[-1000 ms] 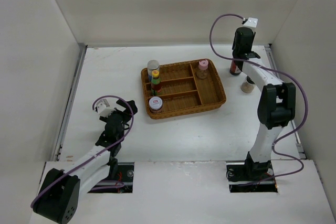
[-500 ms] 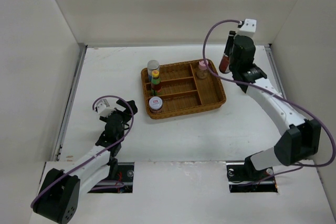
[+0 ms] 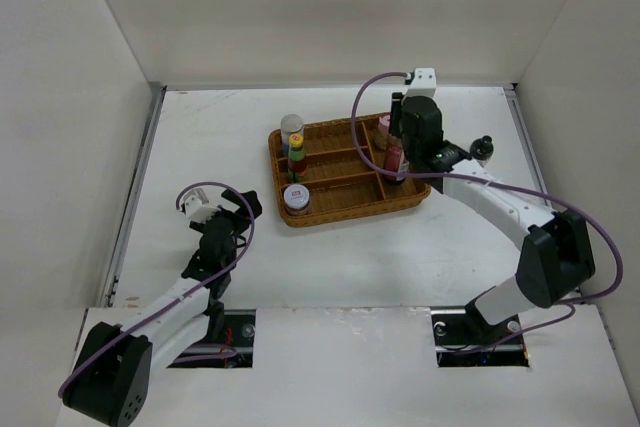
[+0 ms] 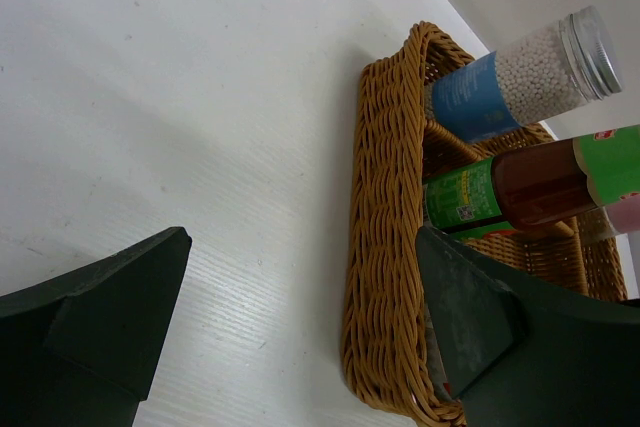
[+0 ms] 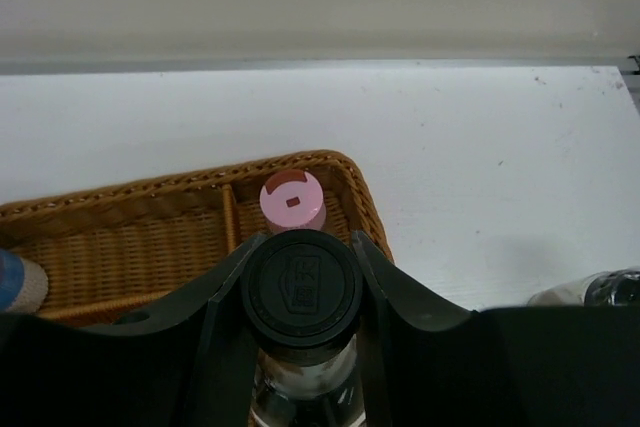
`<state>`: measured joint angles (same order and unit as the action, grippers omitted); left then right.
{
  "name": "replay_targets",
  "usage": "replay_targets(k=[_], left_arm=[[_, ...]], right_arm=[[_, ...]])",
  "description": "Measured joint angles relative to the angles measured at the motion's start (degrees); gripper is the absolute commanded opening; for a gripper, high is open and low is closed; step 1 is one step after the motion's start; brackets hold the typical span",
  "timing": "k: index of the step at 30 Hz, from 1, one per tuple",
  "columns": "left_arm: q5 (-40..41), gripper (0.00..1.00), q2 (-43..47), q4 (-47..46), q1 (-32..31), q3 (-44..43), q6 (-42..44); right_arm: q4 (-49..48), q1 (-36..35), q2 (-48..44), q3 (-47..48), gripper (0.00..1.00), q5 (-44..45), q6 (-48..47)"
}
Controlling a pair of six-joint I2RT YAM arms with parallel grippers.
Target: Organize the condiment bottles
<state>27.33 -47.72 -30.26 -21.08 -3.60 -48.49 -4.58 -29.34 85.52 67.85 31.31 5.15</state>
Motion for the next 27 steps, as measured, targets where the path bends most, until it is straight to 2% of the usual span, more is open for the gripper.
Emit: replay_targets(k=[10,17,21,27], left_arm=[[0.00,1.00,0.00,-0.02,0.02,0.00,0.00],[0.00,1.00,0.00,-0.02,0.00,0.00,0.02],[-0.17,1.00,0.00,-0.02,0.00,0.00,0.00],[-0.46,1.00,-0.02,-0.02,0.00,0.00,0.00]], right_arm=[[-2.97,0.00,1.51,-0.33,0.31,-0.20,0.20],[-5.97,0.00,3.39,-0.87,0.36,-0.24,0.13],[-10.88,0.00,4.28,-3.98,0.35,-0.20,-0.46],[-12.66,0.11,4.87,-4.00,0.34,-0.20,-1.49]])
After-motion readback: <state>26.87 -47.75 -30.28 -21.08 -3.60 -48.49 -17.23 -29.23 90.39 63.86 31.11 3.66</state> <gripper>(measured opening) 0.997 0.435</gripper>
